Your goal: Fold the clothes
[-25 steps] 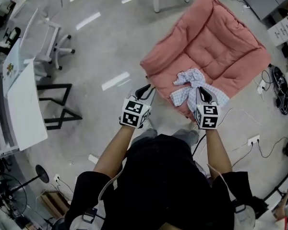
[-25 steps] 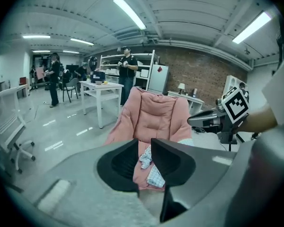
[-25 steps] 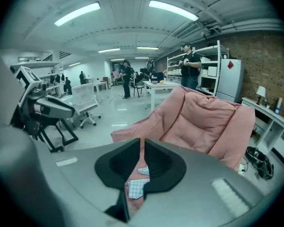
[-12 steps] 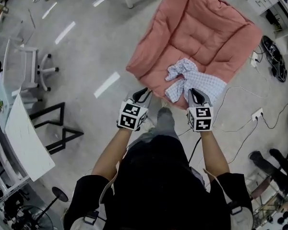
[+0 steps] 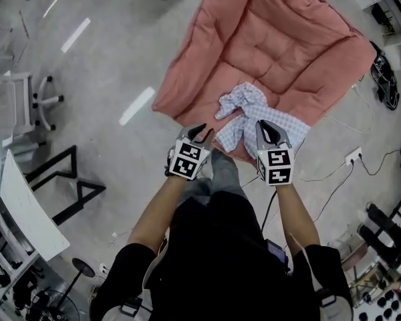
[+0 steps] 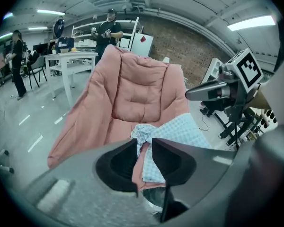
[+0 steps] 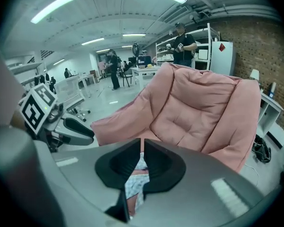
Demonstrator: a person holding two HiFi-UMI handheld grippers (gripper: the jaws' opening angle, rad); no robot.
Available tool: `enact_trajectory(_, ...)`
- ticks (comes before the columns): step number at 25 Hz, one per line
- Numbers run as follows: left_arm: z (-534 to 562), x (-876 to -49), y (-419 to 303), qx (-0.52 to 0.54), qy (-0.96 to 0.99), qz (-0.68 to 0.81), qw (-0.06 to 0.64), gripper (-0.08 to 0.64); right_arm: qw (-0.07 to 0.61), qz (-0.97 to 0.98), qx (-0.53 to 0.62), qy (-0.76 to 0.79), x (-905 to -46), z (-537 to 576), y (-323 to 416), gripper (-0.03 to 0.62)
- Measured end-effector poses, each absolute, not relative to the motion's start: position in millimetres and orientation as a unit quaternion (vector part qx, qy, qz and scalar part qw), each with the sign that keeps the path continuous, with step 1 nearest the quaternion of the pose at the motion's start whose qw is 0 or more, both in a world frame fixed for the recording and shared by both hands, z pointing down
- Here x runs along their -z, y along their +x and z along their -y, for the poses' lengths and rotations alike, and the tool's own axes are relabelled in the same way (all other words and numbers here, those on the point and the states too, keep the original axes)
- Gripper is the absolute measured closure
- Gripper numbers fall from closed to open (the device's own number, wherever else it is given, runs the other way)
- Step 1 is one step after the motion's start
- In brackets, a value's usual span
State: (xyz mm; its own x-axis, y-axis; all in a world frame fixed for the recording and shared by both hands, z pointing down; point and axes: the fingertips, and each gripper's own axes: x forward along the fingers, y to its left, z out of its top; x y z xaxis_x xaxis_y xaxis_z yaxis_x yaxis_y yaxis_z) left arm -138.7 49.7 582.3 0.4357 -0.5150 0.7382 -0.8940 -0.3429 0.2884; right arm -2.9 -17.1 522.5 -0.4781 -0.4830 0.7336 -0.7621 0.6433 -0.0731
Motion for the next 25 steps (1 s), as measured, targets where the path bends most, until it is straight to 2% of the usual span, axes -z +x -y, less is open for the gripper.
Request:
enact_trajectory(10, -18, -715, -118, -0.334, 0.749, 0.424, 0.385, 0.446, 0.36, 0.822, -0.234, 0.374, -580, 43, 28, 0.565)
enact_trajectory(14, -18, -767, -111, -0.361, 0.746, 0.405, 0.386, 0.42, 0.359, 0.81, -0.258, 0.385, -599, 33, 43, 0.565)
enact_trajectory(25, -19, -855, -97, -0.435, 0.737, 0.352, 0.378, 0.4, 0.363, 0.779, -0.302, 0.413, -629, 2, 80, 0.565)
